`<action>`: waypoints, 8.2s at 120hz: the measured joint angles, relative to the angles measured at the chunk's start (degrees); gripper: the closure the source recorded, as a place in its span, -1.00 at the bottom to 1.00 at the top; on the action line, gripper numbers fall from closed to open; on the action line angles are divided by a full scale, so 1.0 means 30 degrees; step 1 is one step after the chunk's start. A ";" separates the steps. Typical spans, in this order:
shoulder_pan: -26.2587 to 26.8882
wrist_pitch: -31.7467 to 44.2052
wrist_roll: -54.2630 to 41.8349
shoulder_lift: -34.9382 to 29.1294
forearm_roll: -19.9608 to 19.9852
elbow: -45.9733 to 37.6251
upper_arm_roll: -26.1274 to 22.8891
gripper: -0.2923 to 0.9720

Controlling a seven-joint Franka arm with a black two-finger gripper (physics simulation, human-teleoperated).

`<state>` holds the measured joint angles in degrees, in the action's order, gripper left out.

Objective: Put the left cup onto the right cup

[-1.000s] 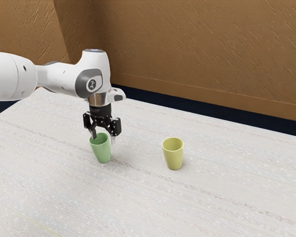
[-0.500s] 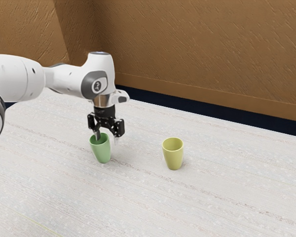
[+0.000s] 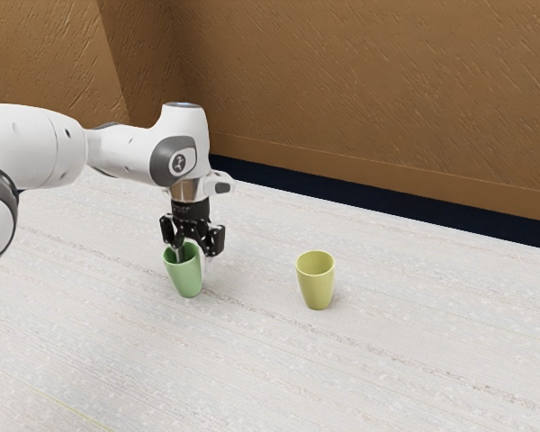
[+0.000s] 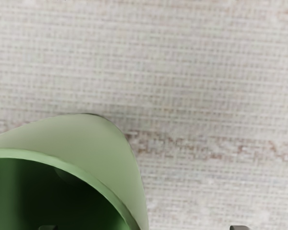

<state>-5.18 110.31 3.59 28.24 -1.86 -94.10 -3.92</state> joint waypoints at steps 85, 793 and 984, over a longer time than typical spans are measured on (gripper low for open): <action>0.0028 0.0207 0.0126 0.0105 0.0280 0.0016 0.0106 0.50; 0.7423 -0.5229 0.2503 0.3303 -0.3549 1.1754 -0.1758 0.70; 0.6531 -0.4885 0.2284 0.5264 -0.4401 1.2756 -0.3267 0.39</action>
<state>14.41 95.66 10.44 44.03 -15.07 -55.83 -13.72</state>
